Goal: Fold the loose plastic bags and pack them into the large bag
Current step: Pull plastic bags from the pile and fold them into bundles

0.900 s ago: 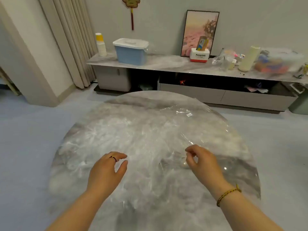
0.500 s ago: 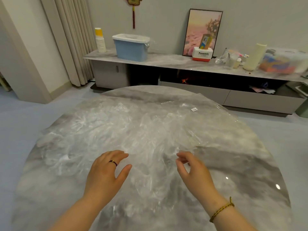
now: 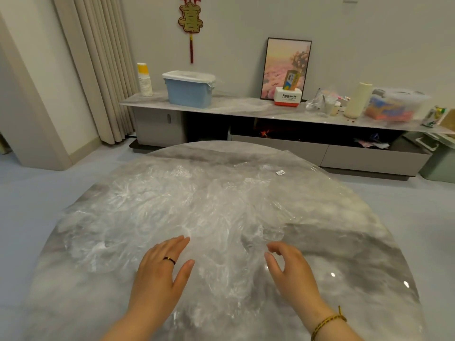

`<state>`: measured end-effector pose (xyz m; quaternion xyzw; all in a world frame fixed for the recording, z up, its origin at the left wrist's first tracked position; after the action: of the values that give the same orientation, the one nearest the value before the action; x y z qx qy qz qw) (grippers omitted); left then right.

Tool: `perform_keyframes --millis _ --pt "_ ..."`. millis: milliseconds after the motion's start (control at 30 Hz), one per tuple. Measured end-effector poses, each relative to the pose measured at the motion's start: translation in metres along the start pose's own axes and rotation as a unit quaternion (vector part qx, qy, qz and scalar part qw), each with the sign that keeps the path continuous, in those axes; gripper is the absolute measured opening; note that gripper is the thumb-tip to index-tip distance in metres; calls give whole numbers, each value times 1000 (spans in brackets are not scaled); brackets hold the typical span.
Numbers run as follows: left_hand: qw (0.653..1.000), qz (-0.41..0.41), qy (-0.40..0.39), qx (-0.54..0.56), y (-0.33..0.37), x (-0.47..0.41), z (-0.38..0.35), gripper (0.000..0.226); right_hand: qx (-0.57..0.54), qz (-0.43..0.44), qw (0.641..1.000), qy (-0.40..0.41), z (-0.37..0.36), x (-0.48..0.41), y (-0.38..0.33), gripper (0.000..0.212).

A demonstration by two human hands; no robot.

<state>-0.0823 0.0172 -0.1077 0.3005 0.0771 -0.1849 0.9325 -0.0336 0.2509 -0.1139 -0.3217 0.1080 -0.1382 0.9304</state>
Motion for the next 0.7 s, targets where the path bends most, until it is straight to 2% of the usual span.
perform_keyframes --millis 100,167,267,333,400,467,700 --pt "1000 1 -10 -2 2 14 0 116 6 -20 1000 -6 9 22 1 33" --pt "999 11 -29 -9 5 28 3 114 10 -37 999 -8 17 40 3 35" --pt "1000 -1 -13 -14 14 51 17 114 16 -59 998 2 37 65 6 38" --pt "997 -40 -11 -68 20 58 18 106 12 -74 997 11 47 76 12 40" --pt "989 -77 -44 -118 37 65 14 78 13 -83 996 11 54 89 19 42" --pt "981 -104 -55 -156 50 71 7 64 28 -88 996 2 56 98 30 44" --pt "963 -169 13 -209 64 59 -29 66 126 -101 987 -15 67 53 71 51"
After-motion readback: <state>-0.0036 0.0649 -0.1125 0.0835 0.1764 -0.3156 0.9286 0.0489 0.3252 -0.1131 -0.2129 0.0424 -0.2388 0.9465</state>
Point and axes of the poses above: each hand's wrist, its own x-axis away from the middle knuckle, its own z-axis out of the back of the hand, y = z × x, the point moved 8 cm from there along -x, towards the middle knuckle, and after that the axes turned 1 degree about -z, right-handed, at the moved point
